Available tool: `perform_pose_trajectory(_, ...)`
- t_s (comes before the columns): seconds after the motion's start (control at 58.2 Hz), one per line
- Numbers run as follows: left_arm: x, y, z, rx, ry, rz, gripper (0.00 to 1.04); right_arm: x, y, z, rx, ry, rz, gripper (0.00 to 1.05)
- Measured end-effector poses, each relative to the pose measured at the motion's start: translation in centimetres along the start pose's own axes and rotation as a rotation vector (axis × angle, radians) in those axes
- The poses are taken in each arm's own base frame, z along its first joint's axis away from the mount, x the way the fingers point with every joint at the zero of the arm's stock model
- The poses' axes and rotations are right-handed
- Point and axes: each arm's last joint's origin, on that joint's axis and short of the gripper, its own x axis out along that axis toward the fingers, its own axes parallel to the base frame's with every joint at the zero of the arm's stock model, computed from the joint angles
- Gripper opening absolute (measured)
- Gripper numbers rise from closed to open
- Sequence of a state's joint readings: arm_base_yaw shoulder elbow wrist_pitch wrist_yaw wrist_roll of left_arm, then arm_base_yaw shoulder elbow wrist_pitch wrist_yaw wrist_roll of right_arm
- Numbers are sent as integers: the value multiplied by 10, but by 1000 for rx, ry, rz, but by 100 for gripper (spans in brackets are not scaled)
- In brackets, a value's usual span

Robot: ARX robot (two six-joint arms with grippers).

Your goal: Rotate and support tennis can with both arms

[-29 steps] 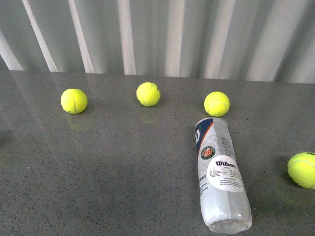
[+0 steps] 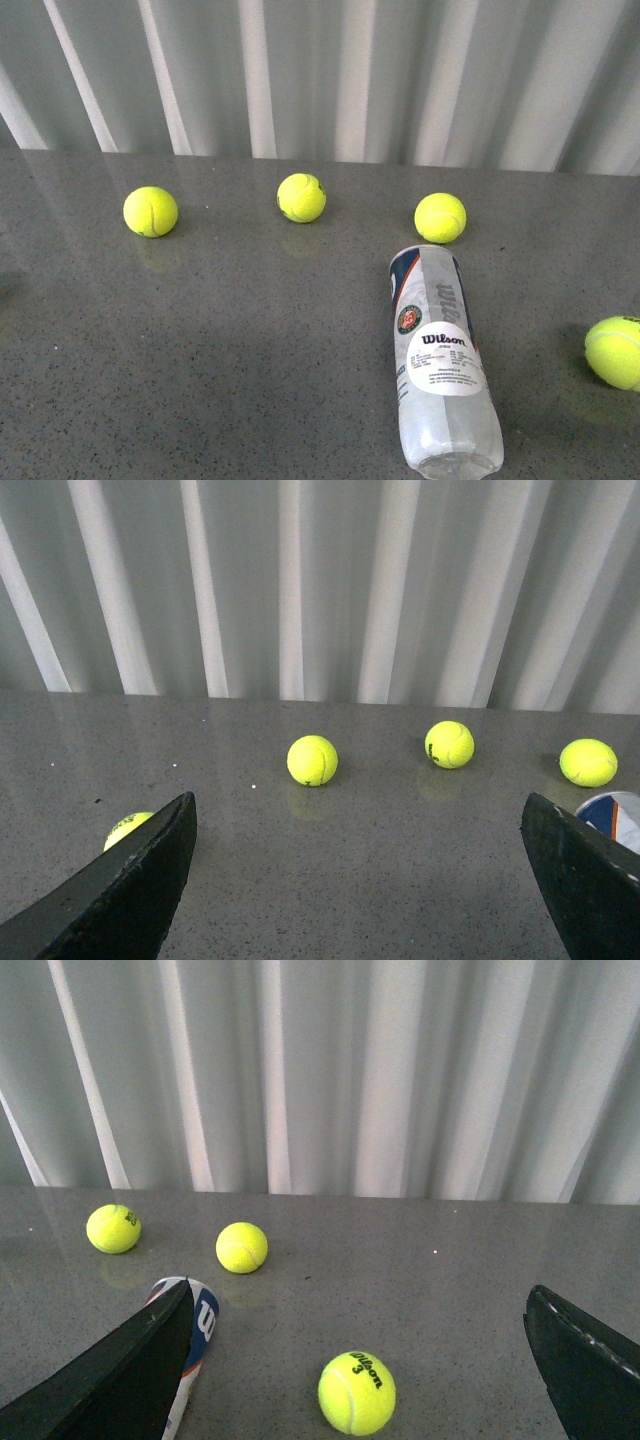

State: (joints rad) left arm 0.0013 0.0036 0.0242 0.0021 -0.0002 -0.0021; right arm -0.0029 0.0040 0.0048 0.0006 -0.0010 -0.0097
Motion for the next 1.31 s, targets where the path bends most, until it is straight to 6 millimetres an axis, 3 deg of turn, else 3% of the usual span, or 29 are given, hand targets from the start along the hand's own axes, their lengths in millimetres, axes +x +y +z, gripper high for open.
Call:
perform_pose_trajectory(0.516,0,0,0,0,0,0,98,0,0,0,0,0,0,97)
perform_pose_trajectory(0.636,0,0,0,0,0,-1,98,3,2,10,-145,269,149,97)
perform_pose_trajectory(0.705,0,0,0,0,0,-1,98,17,0,36,-198,301,199,97)
perform_pose_trajectory(0.86,0,0,0,0,0,0,98,68,-26,113,-106,173,-22,97)
perform_pose_trajectory(0.946,0,0,0,0,0,0,98,101,-39,125,20,258,-114,97)
perform_pose_trajectory(1.014,0,0,0,0,0,0,98,134,-43,117,122,390,-117,97)
perform_pose_trajectory(1.083,0,0,0,0,1,0,98,164,-38,95,186,541,-112,97)
perform_pose_trajectory(1.135,0,0,0,0,1,0,98,186,-22,72,216,681,-70,97)
perform_pose_trajectory(1.307,0,0,0,0,1,0,98,217,30,31,237,911,84,97)
